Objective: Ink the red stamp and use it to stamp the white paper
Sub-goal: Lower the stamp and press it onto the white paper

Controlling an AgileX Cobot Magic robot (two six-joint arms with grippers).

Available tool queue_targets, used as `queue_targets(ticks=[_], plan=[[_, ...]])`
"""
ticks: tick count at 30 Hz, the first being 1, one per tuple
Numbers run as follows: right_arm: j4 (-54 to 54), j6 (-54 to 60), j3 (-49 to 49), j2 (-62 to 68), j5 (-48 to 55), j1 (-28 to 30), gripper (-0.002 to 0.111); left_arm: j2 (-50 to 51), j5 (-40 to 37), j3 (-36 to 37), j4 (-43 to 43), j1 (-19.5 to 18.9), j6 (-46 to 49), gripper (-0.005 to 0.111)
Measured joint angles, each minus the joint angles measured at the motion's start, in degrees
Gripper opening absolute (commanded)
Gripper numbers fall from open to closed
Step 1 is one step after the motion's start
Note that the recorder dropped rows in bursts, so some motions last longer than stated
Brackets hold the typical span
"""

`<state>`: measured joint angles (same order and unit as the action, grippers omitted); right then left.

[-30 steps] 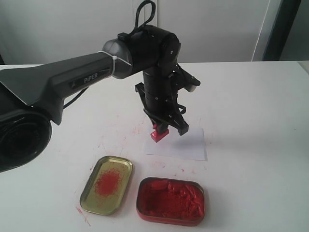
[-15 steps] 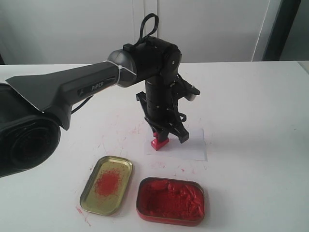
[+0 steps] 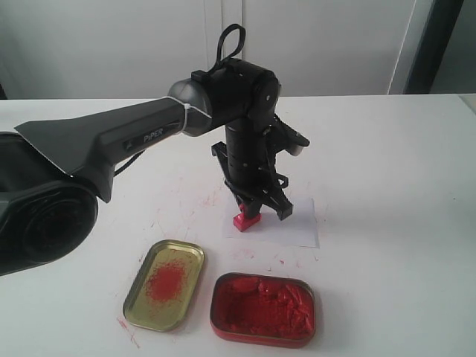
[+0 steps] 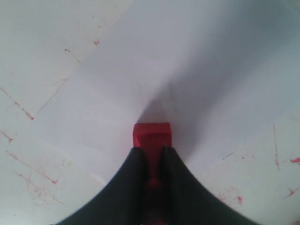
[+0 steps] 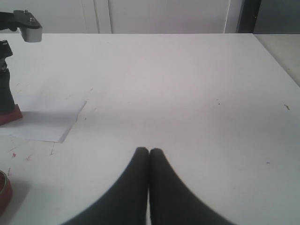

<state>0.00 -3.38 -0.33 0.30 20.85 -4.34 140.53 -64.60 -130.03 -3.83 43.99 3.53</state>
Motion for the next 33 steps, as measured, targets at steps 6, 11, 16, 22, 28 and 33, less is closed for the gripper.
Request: queue_targets(ticks=[6,11,16,22,28,33], plan=[[0.00,0.00,0.00,0.00,0.00,0.00,0.000,0.52,0.21,-0.20,0.31,0.00,0.00,0.000],[0.00,0.00,0.00,0.00,0.00,0.00,0.000,1.04,0.21,-0.45,0.42,-0.03,0.00,0.000],[0.00,-0.05,0.00,0.00,0.00,0.00,0.000,1.13,0.21,-0.46,0.57,-0.03,0.00,0.000],[0.00,-0.05,0.00,0.00,0.00,0.00,0.000,1.13,0.21,-0.59,0.56,-0.03,-0.10,0.000],[0.00,-0.05,0.00,0.00,0.00,0.00,0.000,1.13,0.21,-0.59,0.56,-0.03,-0.10,0.000],[0.00,-0.05,0.00,0.00,0.00,0.00,0.000,0.77,0.10,-0.59,0.45,-0.03,-0.50,0.000]])
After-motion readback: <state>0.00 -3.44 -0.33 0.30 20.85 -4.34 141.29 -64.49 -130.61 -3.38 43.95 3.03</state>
